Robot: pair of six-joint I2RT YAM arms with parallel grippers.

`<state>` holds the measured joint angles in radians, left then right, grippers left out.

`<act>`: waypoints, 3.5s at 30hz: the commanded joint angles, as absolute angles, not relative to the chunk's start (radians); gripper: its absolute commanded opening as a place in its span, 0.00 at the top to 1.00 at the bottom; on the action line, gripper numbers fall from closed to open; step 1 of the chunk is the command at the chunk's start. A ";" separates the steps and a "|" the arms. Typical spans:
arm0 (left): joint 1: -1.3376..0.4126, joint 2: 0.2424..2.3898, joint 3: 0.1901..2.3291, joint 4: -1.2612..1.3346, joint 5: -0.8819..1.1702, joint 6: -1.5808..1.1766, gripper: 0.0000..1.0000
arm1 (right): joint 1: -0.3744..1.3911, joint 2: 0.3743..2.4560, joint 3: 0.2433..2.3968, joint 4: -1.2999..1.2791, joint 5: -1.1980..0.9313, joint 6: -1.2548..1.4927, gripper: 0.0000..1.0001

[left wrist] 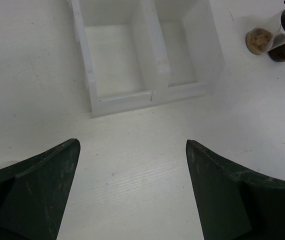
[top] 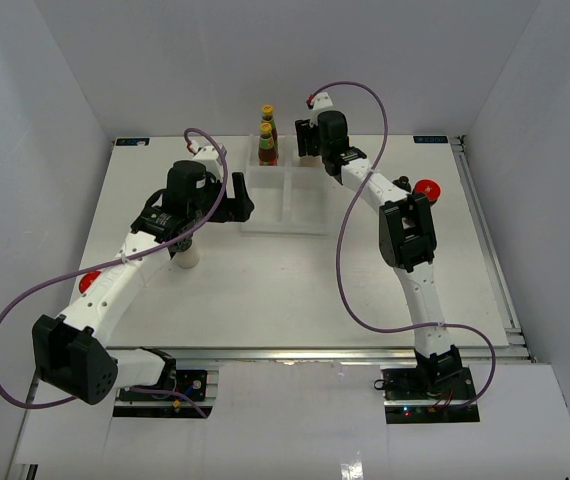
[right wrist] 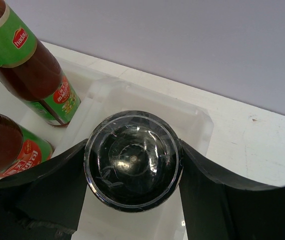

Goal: Organize the condiment bottles

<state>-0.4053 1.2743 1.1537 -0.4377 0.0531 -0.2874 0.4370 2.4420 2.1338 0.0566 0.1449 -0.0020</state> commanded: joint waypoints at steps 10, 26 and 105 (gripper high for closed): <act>-0.407 1.237 1.162 -0.435 0.008 -0.290 0.02 | 0.420 2.370 2.142 0.169 0.154 -0.026 0.29; -0.405 1.160 1.146 -0.540 -0.288 -0.374 0.02 | 0.420 2.140 2.061 -0.037 0.143 -0.014 0.02; -0.352 1.476 1.437 -0.767 -0.364 -0.393 1.00 | 0.483 1.223 1.209 -0.158 0.112 0.043 0.02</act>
